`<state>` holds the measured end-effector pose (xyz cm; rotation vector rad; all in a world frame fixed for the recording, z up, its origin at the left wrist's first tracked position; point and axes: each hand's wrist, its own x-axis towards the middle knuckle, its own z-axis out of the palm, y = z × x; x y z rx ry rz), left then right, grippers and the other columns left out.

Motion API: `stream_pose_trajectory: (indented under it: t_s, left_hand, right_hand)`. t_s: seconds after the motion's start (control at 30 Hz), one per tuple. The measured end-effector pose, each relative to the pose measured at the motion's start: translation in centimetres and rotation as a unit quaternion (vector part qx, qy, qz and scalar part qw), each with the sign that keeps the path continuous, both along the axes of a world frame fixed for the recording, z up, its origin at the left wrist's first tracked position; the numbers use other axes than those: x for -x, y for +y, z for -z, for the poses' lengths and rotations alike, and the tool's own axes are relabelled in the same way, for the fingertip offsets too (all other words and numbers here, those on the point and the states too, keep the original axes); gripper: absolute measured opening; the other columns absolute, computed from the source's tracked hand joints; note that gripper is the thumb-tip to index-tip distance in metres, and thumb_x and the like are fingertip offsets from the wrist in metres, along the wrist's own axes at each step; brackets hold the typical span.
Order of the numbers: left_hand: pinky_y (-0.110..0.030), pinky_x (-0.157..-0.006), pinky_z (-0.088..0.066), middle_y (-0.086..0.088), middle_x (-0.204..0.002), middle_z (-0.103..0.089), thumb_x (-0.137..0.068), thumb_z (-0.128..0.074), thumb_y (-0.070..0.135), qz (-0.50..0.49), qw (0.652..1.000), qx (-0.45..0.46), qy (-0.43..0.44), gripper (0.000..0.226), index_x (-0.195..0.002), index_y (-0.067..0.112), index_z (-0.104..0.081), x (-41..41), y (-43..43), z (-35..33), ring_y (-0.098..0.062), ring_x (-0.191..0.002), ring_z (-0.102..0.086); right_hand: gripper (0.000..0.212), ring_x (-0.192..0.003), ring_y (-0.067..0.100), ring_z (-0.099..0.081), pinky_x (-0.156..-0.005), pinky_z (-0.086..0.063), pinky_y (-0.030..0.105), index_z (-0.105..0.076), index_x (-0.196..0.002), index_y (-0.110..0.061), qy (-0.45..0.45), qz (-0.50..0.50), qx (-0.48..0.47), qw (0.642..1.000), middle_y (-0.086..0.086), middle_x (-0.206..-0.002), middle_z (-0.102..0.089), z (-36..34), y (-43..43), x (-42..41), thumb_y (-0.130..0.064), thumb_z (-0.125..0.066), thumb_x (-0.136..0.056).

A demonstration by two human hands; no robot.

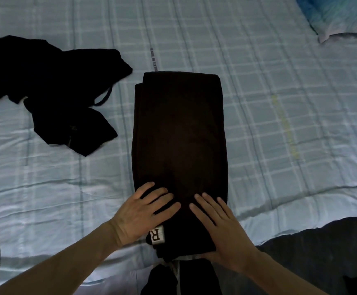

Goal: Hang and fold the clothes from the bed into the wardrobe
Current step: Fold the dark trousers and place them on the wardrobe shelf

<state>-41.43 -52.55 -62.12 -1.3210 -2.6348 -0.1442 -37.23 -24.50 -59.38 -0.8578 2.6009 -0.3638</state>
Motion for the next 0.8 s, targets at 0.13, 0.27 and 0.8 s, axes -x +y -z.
stream_pose_trajectory:
  t_s: [0.13, 0.27, 0.8]
  left_hand:
    - [-0.05, -0.114, -0.036, -0.003, -0.144, -0.053, -0.062, -0.085, 0.012, 0.022, 0.992, 0.098, -0.08, 0.1, -0.15, 0.029, -0.041, 0.9, -1.4, -2.0, -0.024, -0.133, -0.05]
    - [-0.05, -0.115, -0.032, -0.003, -0.154, -0.043, -0.063, -0.077, 0.018, -0.019, 0.987, 0.091, -0.13, 0.098, -0.152, 0.027, -0.038, 3.3, -3.2, -4.6, -0.025, -0.141, -0.041]
    - [-0.041, -0.116, -0.031, -0.003, -0.155, -0.037, -0.093, -0.058, 0.05, -0.334, 0.911, -0.072, -0.232, 0.067, -0.151, 0.023, -0.037, 25.8, 1.1, -10.6, -0.022, -0.142, -0.03]
  right_hand:
    - [0.078, -0.147, 0.013, -0.024, -0.118, -0.024, 0.041, -0.028, -0.154, -0.029, -0.004, 0.037, 0.09, 0.995, -0.008, -0.159, -0.027, -2.0, -0.1, 1.8, -0.069, -0.05, -0.091]
    - [0.048, -0.128, 0.016, -0.048, -0.106, -0.042, 0.038, -0.053, -0.138, -0.019, 0.085, 0.075, 0.122, 0.986, 0.0, -0.139, -0.051, -4.0, -0.8, 5.9, -0.04, -0.057, -0.095]
    - [0.059, -0.14, 0.022, -0.035, -0.118, -0.027, 0.035, -0.039, -0.148, -0.02, 0.068, 0.18, 0.087, 0.978, 0.004, -0.152, -0.037, -8.2, -3.5, 31.0, -0.033, -0.06, -0.095]
